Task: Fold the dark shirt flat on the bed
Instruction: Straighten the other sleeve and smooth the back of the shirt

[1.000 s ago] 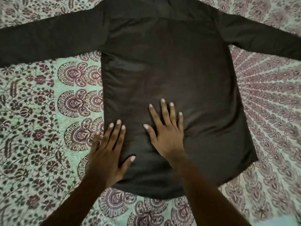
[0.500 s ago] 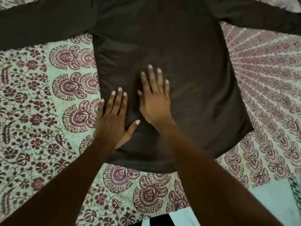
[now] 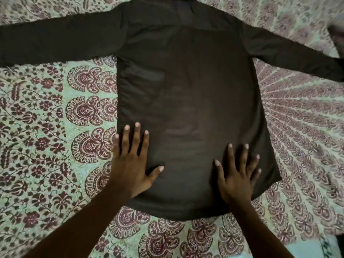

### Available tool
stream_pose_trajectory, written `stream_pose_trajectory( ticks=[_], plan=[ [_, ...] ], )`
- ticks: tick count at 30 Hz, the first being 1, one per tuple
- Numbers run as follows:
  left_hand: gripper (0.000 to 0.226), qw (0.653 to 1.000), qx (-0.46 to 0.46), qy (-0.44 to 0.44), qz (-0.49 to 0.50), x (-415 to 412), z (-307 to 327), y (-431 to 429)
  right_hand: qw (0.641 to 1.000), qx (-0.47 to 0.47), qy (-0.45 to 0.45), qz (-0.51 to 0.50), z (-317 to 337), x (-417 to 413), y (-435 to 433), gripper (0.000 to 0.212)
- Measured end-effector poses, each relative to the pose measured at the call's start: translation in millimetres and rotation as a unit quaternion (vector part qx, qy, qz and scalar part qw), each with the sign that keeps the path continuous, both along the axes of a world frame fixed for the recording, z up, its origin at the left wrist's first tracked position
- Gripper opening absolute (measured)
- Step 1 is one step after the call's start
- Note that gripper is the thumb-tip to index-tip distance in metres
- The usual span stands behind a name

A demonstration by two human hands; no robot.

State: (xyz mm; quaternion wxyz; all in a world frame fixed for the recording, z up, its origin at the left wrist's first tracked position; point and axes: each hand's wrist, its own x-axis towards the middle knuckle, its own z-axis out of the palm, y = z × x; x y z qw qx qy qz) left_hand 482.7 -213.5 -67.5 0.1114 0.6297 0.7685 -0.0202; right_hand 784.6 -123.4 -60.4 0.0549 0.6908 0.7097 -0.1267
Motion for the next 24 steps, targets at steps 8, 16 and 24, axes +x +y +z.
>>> stream_pose_trajectory(
  ticks=[8, 16, 24],
  plan=[
    [0.097, 0.998, 0.023, -0.009, -0.065, 49, -16, 12, 0.964, 0.027, 0.049, 0.262, -24, -50, 86, 0.064],
    [0.097, 0.999, 0.022, 0.015, -0.046, 54, -8, 5, 0.990, 0.009, 0.032, -0.136, -11, 65, 41, 0.074],
    [0.096, 0.998, 0.023, 0.034, -0.045, 56, -10, 6, 0.984, 0.059, 0.144, 0.087, -12, -60, 163, 0.073]
  ],
)
